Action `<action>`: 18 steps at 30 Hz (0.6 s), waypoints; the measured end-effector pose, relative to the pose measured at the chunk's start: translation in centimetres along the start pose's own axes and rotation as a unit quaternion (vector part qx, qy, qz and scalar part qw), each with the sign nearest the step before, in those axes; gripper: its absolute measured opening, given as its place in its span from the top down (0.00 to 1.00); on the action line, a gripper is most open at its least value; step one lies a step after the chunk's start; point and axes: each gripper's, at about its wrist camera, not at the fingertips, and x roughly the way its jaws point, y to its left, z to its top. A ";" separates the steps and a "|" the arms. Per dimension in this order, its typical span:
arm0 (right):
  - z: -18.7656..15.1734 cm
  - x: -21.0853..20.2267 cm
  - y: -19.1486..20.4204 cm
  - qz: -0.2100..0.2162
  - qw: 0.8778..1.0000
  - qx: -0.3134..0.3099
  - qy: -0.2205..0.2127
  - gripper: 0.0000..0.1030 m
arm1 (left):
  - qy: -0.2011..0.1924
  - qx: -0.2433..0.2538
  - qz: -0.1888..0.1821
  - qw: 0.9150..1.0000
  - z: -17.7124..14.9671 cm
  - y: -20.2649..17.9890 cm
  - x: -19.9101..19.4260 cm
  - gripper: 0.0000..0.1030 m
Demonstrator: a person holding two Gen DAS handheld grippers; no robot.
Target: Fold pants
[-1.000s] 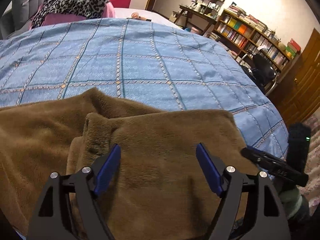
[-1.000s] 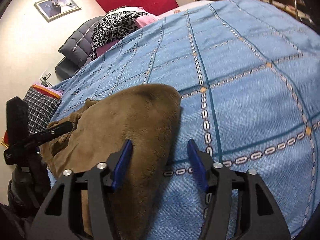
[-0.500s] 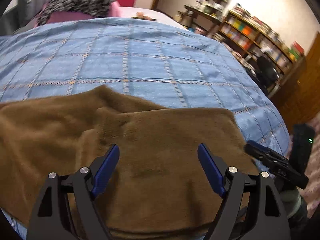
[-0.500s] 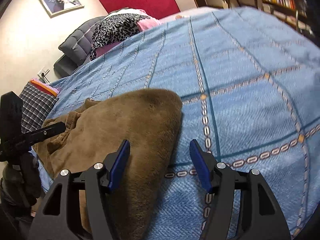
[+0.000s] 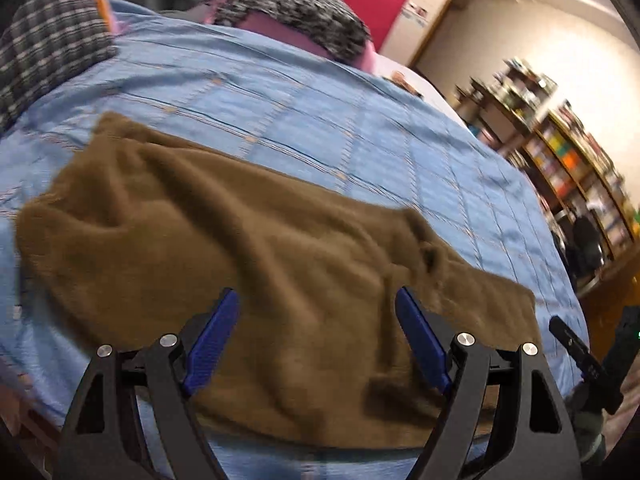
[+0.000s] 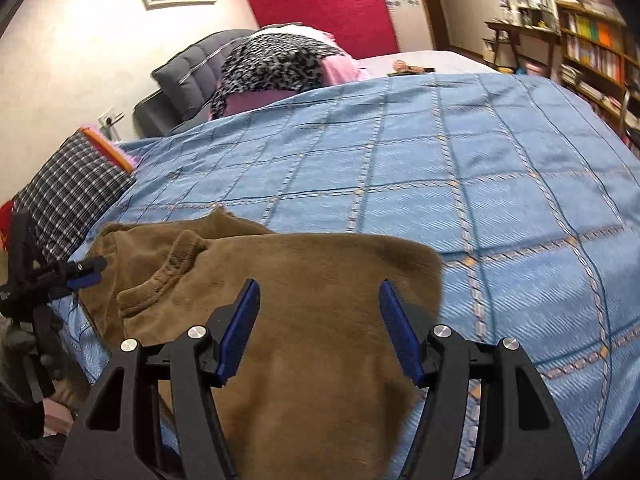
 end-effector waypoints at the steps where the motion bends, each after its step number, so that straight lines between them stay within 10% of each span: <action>1: 0.1 0.3 0.6 0.002 1.000 -0.008 0.003 0.38 | -0.006 -0.007 0.005 1.000 0.2 0.8 -0.4 0.22; 18: 0.6 3.7 6.1 0.030 0.997 -0.069 0.037 0.30 | -0.048 -0.149 0.083 0.984 0.2 13.2 -4.2 0.14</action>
